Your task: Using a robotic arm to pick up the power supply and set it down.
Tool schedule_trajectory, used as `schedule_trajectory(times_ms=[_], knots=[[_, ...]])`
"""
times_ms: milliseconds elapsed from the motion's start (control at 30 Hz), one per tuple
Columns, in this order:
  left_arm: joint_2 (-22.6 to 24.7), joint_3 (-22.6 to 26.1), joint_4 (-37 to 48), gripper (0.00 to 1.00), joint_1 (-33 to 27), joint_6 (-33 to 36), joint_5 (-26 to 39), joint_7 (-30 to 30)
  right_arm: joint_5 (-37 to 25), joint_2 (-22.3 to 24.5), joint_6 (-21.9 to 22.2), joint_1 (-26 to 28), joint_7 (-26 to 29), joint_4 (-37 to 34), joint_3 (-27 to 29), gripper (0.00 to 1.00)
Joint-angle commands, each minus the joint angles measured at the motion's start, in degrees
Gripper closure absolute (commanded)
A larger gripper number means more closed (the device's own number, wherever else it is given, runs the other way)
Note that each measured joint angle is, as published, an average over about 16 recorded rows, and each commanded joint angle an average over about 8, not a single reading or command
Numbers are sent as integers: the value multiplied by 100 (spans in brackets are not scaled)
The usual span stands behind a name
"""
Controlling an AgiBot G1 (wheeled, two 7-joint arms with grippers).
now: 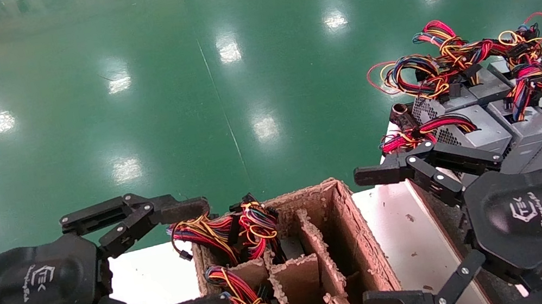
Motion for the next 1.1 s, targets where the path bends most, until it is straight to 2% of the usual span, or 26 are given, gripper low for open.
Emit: schedule_trajectory(times_ms=[33, 1033, 1067, 1100], knots=[[0, 0, 0, 100, 0, 0, 0, 0, 0, 0, 0, 0, 0, 0, 0, 0], [0, 1, 2, 100, -1, 0, 0, 1, -39, 4, 36, -11, 11, -10, -13, 0], [0, 1, 2, 94, -1, 1, 0, 1, -54, 6, 49, -17, 16, -13, -19, 0], [0, 1, 2, 81, -1, 1, -1, 1, -70, 7, 64, -22, 24, -16, -25, 0]])
